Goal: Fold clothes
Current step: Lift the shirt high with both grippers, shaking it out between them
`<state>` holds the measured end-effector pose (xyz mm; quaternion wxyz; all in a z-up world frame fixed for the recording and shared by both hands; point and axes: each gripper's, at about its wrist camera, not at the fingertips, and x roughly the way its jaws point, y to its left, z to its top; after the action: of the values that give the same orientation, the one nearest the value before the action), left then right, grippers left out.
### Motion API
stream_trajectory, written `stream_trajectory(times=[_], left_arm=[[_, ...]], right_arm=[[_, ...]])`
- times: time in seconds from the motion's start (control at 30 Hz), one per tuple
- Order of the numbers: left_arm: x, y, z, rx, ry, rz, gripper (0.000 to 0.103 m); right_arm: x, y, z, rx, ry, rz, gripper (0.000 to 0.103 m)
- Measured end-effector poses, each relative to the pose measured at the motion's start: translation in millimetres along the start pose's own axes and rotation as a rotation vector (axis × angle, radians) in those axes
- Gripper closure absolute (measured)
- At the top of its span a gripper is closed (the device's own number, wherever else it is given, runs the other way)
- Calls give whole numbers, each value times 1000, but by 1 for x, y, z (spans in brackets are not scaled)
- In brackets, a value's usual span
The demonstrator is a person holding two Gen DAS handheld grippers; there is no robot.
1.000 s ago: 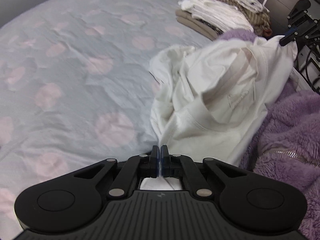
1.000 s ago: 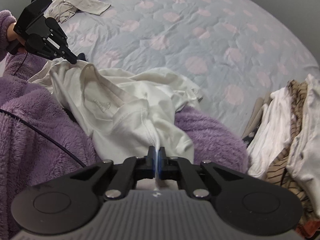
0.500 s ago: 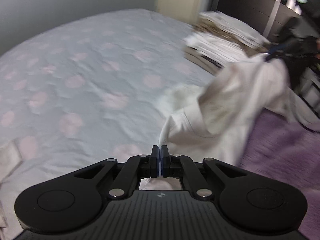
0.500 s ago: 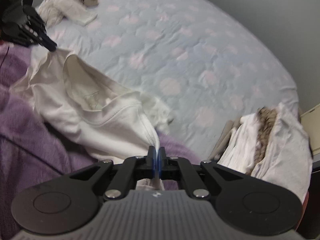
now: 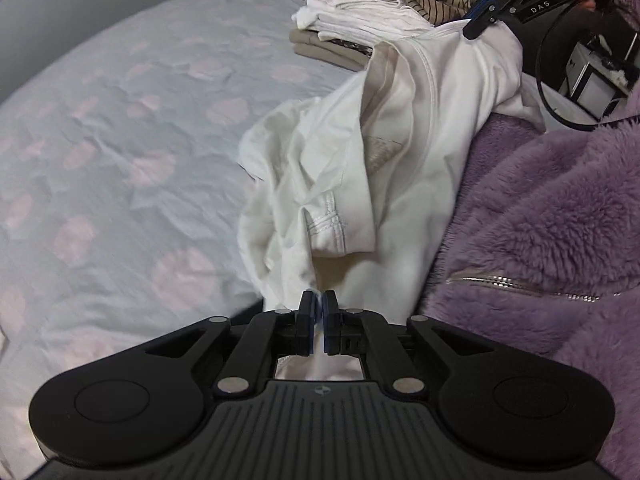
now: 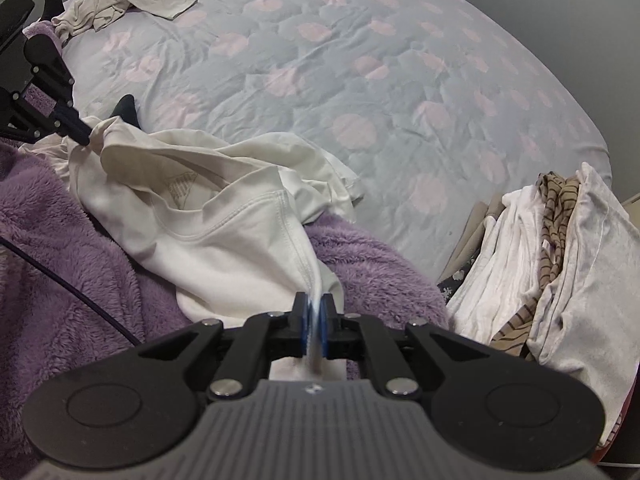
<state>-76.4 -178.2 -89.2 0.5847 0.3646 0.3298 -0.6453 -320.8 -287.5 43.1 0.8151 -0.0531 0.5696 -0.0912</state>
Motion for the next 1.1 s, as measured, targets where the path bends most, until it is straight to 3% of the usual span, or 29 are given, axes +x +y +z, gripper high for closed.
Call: stream_trajectory(times=[0.1, 0.33, 0.4, 0.43, 0.5, 0.67, 0.73, 0.77, 0.87, 1.0, 1.07, 1.1], left_arm=[[0, -2, 0, 34, -7, 52, 77], [15, 15, 3, -12, -7, 113, 75], [21, 27, 4, -62, -3, 81, 75], [24, 33, 5, -89, -1, 63, 77], [27, 40, 6, -120, 9, 23, 94], [22, 37, 6, -112, 7, 21, 97], [18, 37, 6, -114, 2, 30, 97], [17, 37, 6, -114, 0, 35, 98], [12, 37, 6, -117, -7, 49, 98], [6, 38, 5, -120, -17, 69, 98], [2, 38, 5, -121, -21, 78, 98], [1, 38, 5, -122, -24, 83, 99]], right_arm=[[2, -1, -1, 5, 0, 6, 95], [0, -2, -2, 7, -2, 15, 94], [-1, -1, -3, 5, -5, 14, 94], [-1, -1, -3, 6, -6, 15, 94], [-3, 0, -4, 7, -8, 15, 94], [-11, -3, -5, 13, -30, 38, 88], [-19, -4, -3, 11, -61, 44, 68], [-23, -5, -1, 9, -77, 46, 65], [-28, -6, 8, 1, -100, 56, 64], [-10, -8, 13, 2, -57, 47, 64], [3, -11, 10, 20, -19, 65, 66], [7, -11, 7, 28, -5, 70, 73]])
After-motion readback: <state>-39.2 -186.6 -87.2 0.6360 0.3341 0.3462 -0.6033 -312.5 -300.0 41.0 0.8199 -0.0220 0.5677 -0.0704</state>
